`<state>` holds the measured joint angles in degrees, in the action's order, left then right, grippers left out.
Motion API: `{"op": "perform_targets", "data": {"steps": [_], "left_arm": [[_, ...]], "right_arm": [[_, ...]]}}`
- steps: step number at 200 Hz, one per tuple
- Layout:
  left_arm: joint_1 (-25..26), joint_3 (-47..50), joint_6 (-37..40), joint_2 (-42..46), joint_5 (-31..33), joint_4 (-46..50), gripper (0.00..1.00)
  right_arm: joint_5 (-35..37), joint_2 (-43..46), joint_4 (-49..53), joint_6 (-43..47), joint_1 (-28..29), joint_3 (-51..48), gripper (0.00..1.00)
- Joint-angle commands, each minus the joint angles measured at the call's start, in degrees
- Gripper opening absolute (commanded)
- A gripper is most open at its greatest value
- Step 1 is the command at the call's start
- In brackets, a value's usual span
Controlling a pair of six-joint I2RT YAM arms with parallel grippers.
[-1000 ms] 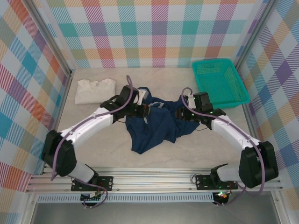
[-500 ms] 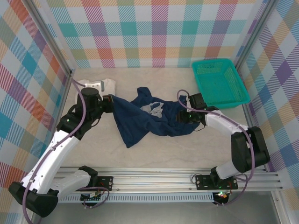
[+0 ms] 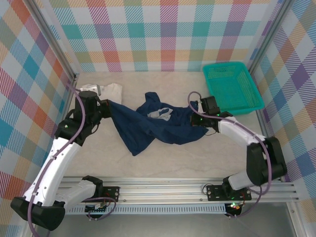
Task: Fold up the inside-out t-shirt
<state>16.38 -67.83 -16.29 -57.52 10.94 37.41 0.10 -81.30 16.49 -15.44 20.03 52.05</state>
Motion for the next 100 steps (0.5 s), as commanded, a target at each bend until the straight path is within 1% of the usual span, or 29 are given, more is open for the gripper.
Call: {"op": "perform_targets", "data": {"steps": [1, 35, 61, 80, 91, 100], "left_arm": [[-4.2, -7.1, -0.9, -1.0, -3.1, 1.6, 0.0], [-11.2, -18.3, 0.0, -4.3, -7.8, 4.7, 0.0], [-13.0, -22.7, 1.9, -5.2, -8.2, 5.8, 0.0], [-13.0, -21.7, 4.0, -5.3, -11.2, 6.8, 0.0], [-13.0, -18.7, 4.9, -5.0, -12.7, 7.6, 0.0], [-13.0, -15.6, 5.7, -4.7, -13.0, 8.7, 0.0]], "right_arm": [[5.0, 6.2, 0.7, 4.1, -0.7, 4.2, 0.01], [7.2, 11.4, 3.9, 6.8, -1.1, 10.2, 0.02], [7.3, 15.5, 4.6, 7.1, -1.1, 11.8, 0.03], [4.0, 18.2, 5.1, 4.8, -1.2, 9.2, 0.04], [2.3, 19.1, 6.4, 2.0, -1.1, 6.6, 0.05], [-0.8, 19.9, 7.5, -1.4, -1.1, 3.5, 0.06]]}}
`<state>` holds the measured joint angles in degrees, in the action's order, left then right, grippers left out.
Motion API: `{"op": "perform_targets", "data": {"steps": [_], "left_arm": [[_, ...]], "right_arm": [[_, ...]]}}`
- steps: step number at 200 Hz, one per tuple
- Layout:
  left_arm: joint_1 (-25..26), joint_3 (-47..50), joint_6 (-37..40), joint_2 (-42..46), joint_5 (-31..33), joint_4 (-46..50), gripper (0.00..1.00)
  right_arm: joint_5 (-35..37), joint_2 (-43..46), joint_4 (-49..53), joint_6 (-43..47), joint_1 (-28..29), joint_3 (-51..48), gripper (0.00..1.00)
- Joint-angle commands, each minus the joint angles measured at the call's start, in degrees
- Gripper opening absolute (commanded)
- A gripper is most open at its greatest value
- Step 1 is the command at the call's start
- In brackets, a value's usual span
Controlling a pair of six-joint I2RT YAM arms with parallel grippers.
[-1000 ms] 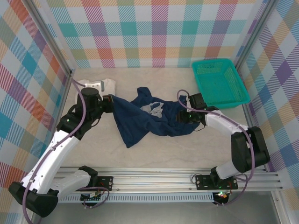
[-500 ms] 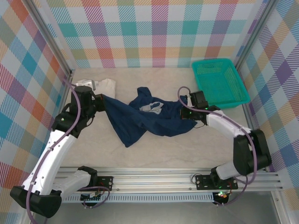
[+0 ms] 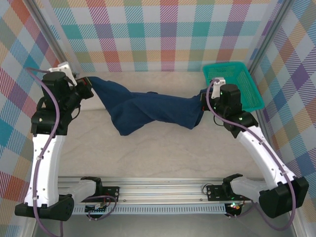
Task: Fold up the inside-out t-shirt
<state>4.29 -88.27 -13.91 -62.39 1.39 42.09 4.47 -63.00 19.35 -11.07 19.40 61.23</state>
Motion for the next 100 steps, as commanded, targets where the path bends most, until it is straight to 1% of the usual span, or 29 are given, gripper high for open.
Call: {"op": "perform_targets", "data": {"steps": [1, 12, 21, 30, 41, 59, 75, 100], "left_arm": [[-1.0, 5.2, 3.3, 0.2, -3.4, 4.2, 0.0], [-1.1, 9.6, 4.2, 1.3, -2.5, 5.2, 0.0], [-1.4, 13.0, 4.4, 2.3, -2.0, 5.3, 0.0], [-1.8, 16.4, 4.4, 3.2, -2.4, 5.1, 0.0], [-2.0, 19.5, 4.1, 4.0, -2.5, 4.7, 0.0], [-2.4, 21.6, 3.8, 4.2, -2.5, 3.5, 0.0], [-2.5, 21.6, 3.9, 3.9, -1.7, 3.1, 0.0], [-2.9, 21.2, 4.1, 3.7, -0.5, 2.3, 0.0]], "right_arm": [[-5.5, 1.8, 4.6, -6.1, -0.5, -6.1, 0.07], [-9.2, 3.1, 4.9, -10.9, -0.3, -11.6, 0.14], [-10.8, 4.3, 4.9, -13.8, 0.2, -16.2, 0.21], [-10.3, 5.3, 5.7, -15.0, 0.5, -19.6, 0.28], [-8.5, 6.1, 6.6, -15.0, 0.6, -22.0, 0.32], [-7.1, 4.6, 6.5, -13.4, 0.6, -22.4, 0.38], [-6.7, -0.3, 7.5, -11.5, 0.6, -20.2, 0.43], [-6.3, -5.8, 7.6, -10.1, 0.4, -18.5, 0.48]]}}
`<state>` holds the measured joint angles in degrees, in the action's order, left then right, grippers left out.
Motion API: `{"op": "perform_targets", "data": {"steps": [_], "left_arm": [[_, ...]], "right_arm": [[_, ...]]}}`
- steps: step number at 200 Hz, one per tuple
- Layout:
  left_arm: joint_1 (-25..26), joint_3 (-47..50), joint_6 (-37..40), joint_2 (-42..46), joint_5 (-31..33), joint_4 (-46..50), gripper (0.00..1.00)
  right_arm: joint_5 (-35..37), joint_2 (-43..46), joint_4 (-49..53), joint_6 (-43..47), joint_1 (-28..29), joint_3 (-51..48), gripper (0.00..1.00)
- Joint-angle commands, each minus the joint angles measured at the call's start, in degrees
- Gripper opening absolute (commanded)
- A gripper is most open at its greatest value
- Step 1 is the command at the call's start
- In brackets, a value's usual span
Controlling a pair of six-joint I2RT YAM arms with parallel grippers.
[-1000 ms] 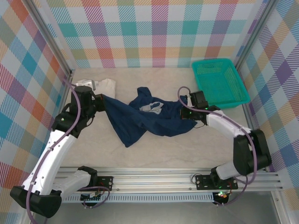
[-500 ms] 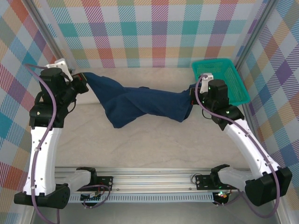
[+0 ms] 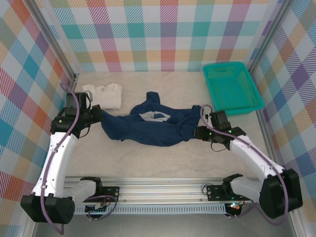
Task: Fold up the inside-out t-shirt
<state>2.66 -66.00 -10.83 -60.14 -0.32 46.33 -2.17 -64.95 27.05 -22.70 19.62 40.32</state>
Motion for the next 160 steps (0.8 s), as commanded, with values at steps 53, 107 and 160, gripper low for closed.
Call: {"op": "perform_targets", "data": {"steps": [53, 107, 160], "left_arm": [[-1.7, -0.3, 0.8, 1.3, -0.5, -3.4, 0.0], [-2.5, -0.1, 0.6, 2.1, 0.3, -3.7, 0.0], [-5.6, -1.5, -0.1, 4.0, 3.0, -3.1, 0.0]], "right_arm": [[-0.5, -11.5, -3.7, 2.3, -2.0, 2.5, 0.52], [-7.5, -15.8, -10.8, 3.1, -3.7, 3.8, 0.11], [-6.9, -9.7, -6.8, 2.8, -8.9, 5.1, 0.0]]}}
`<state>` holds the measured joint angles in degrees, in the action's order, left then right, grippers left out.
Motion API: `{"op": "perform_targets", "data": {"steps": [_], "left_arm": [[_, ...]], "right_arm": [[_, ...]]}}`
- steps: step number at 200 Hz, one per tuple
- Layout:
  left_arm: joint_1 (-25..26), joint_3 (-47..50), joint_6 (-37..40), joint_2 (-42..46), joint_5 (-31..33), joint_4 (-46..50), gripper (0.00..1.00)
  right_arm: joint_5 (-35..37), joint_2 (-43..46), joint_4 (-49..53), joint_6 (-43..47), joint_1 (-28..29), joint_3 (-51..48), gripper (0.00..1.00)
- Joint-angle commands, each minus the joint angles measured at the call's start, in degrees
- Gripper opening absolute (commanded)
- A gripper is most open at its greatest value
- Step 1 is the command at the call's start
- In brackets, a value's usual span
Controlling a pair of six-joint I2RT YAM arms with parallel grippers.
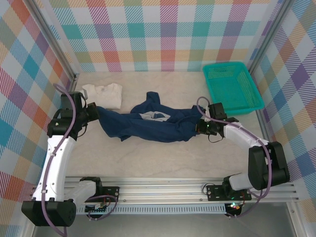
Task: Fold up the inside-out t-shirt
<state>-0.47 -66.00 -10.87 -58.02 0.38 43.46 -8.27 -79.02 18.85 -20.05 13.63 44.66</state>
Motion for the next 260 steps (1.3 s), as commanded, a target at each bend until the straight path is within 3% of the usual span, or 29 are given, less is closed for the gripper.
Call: {"op": "perform_targets", "data": {"steps": [1, 19, 35, 59, 76, 99, 125, 152, 178, 195, 220, 241, 260], "left_arm": [[-2.7, -1.6, 0.0, 1.9, 2.3, -0.2, 0.0], [-3.4, -1.6, -0.3, 1.9, 1.0, -0.5, 0.0], [-3.4, -0.9, -0.2, 1.3, -2.1, -1.4, 0.0], [-3.4, -0.6, 0.1, -0.1, -4.3, -1.6, 0.0], [-3.4, -0.6, 0.3, -0.5, -4.9, -1.5, 0.0], [-3.4, -0.8, 0.2, -0.6, -5.1, -1.5, 0.0], [-3.4, -0.6, 0.2, -0.7, -5.1, -1.6, 0.0], [-3.4, -0.7, 0.3, -0.7, -5.4, -1.7, 0.0], [-3.4, -0.5, 0.3, -0.7, -5.5, -2.0, 0.0], [-3.4, -0.5, 0.4, -0.7, -5.3, -1.8, 0.0], [-3.4, -0.1, 0.4, -0.2, -3.4, -1.7, 0.0], [-3.4, 0.1, 0.2, 0.1, -1.9, -1.5, 0.0], [-3.6, 0.1, 0.2, 0.3, -0.9, -1.5, 0.0]], "right_arm": [[-0.8, 4.6, 1.6, 0.1, -3.0, 0.7, 0.0], [2.4, 7.2, 3.6, 0.2, -4.6, -1.4, 0.0], [3.3, 8.3, 4.6, 1.3, -4.0, -2.3, 0.13], [8.8, 9.8, 3.4, 4.9, 4.2, -2.0, 0.34], [10.0, 8.9, 1.7, 7.9, 8.5, -0.7, 0.42], [12.9, 4.8, 1.2, 12.8, 14.1, 1.5, 0.48], [21.1, -1.0, 1.6, 18.9, 20.2, 4.0, 0.53], [30.2, -7.1, 2.2, 24.7, 23.6, 6.8, 0.57], [33.4, -12.9, -0.2, 28.0, 24.6, 10.0, 0.6], [34.8, -16.6, -1.5, 29.0, 24.5, 13.0, 0.52], [36.5, -20.7, 0.4, 26.5, 22.8, 17.6, 0.21], [32.5, -19.8, 2.0, 21.8, 19.5, 18.1, 0.04], [26.6, -17.3, 2.7, 18.6, 16.1, 17.0, 0.0]]}}
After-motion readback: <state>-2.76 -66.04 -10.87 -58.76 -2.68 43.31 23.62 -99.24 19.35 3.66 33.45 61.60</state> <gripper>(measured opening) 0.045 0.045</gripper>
